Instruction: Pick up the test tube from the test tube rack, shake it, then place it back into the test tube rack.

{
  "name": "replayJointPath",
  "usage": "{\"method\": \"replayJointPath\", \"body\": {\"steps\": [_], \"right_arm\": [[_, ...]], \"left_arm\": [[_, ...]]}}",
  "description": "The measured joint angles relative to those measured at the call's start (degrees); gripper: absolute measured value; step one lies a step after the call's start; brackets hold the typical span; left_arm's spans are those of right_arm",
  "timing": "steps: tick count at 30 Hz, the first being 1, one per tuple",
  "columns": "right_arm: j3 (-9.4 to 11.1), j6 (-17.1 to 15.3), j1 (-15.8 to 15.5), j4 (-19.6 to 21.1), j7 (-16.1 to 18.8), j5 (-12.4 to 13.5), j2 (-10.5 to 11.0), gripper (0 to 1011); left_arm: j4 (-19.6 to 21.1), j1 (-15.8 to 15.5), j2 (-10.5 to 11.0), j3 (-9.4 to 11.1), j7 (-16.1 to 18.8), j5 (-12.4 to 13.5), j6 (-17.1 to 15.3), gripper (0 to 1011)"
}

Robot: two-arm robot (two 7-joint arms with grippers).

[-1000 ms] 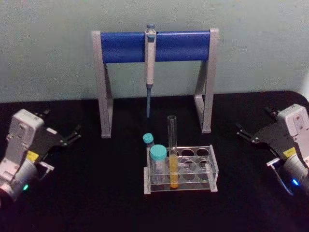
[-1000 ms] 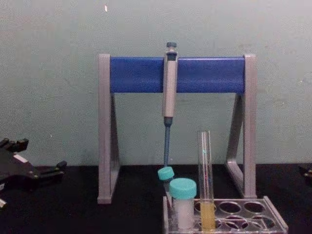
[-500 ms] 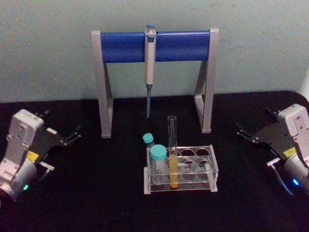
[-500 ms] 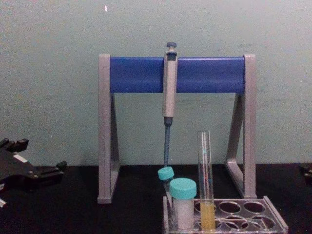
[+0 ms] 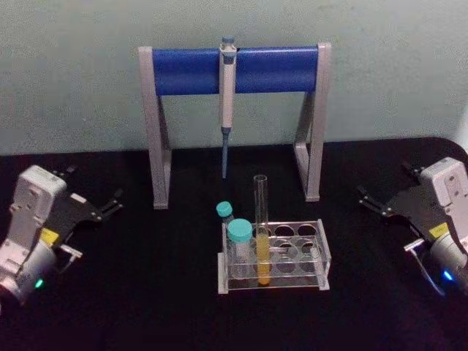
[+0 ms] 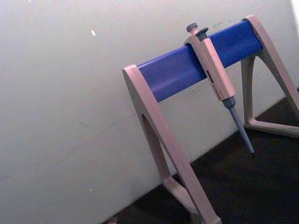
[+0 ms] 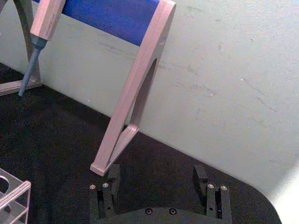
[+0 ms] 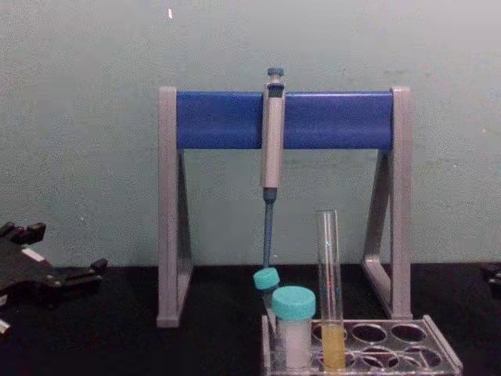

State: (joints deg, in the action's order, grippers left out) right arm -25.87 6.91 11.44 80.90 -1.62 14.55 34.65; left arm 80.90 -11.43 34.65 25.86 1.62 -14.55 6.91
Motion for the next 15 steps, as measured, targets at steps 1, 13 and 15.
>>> {"method": "replayJointPath", "body": {"steps": [1,13,15], "right_arm": [[0.0,0.0,0.0,0.0,0.0,0.0,0.0,1000],[0.0,0.0,0.0,0.0,0.0,0.0,0.0,1000],[0.0,0.0,0.0,0.0,0.0,0.0,0.0,1000]], "left_arm": [[0.0,0.0,0.0,0.0,0.0,0.0,0.0,1001],[0.0,0.0,0.0,0.0,0.0,0.0,0.0,1001],[0.0,0.0,0.0,0.0,0.0,0.0,0.0,1001]]}}
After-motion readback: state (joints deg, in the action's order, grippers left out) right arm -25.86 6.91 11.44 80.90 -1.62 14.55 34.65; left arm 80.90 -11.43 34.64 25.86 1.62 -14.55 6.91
